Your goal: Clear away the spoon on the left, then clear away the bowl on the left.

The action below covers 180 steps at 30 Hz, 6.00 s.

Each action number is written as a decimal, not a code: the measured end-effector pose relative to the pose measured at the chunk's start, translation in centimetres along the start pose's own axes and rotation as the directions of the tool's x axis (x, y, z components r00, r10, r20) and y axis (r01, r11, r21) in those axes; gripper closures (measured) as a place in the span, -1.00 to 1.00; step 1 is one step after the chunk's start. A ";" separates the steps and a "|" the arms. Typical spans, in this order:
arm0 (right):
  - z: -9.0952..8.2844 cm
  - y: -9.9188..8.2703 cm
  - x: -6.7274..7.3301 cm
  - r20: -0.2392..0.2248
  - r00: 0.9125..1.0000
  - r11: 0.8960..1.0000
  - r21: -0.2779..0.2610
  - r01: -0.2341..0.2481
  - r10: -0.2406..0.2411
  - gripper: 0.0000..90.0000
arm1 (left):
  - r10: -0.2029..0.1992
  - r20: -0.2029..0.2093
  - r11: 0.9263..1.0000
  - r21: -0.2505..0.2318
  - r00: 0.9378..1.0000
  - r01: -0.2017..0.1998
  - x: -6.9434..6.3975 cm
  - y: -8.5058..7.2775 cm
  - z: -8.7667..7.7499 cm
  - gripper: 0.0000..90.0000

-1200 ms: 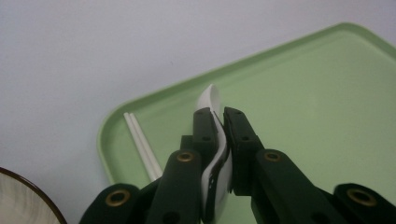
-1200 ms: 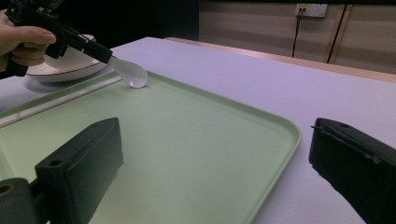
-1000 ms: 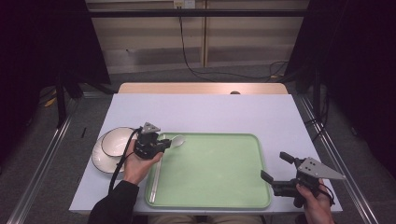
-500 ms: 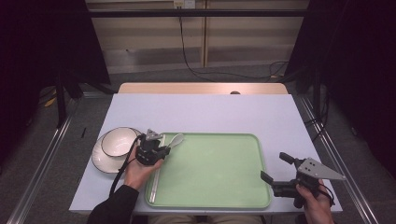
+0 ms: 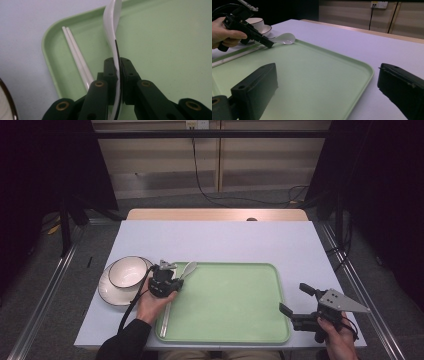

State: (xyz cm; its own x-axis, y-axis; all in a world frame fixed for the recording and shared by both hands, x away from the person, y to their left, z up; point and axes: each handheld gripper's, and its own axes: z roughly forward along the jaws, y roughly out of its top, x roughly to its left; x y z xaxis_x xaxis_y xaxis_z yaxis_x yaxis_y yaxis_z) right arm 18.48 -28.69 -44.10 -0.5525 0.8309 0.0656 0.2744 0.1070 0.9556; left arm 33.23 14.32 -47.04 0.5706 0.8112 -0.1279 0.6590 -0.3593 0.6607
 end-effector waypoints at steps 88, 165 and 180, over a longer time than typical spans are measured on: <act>-0.2 0.1 -0.2 -0.002 1.000 1.000 -0.015 -0.005 0.005 -0.94 | 0.074 -0.019 0.943 -0.325 0.997 -0.077 4.7 -1.9 -11.7 -0.89; 0.1 0.1 -0.2 -0.004 1.000 1.000 0.002 -0.012 0.012 -0.94 | -0.132 -0.138 0.985 0.090 0.982 0.145 15.2 -2.5 -8.9 0.33; 0.1 0.1 -0.2 -0.003 1.000 1.000 0.002 -0.007 0.007 -0.94 | -0.200 -0.093 0.978 0.040 0.975 0.204 15.3 -2.8 -9.1 0.72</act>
State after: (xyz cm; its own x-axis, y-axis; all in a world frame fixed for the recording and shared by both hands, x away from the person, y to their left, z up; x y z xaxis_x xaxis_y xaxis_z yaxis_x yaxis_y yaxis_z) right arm 18.65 -28.79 -44.06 -0.5531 0.8299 0.0728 0.2793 0.1023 0.9547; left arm 35.72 31.91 -44.13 0.3793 0.9059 -0.1881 0.7809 -0.2044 0.5902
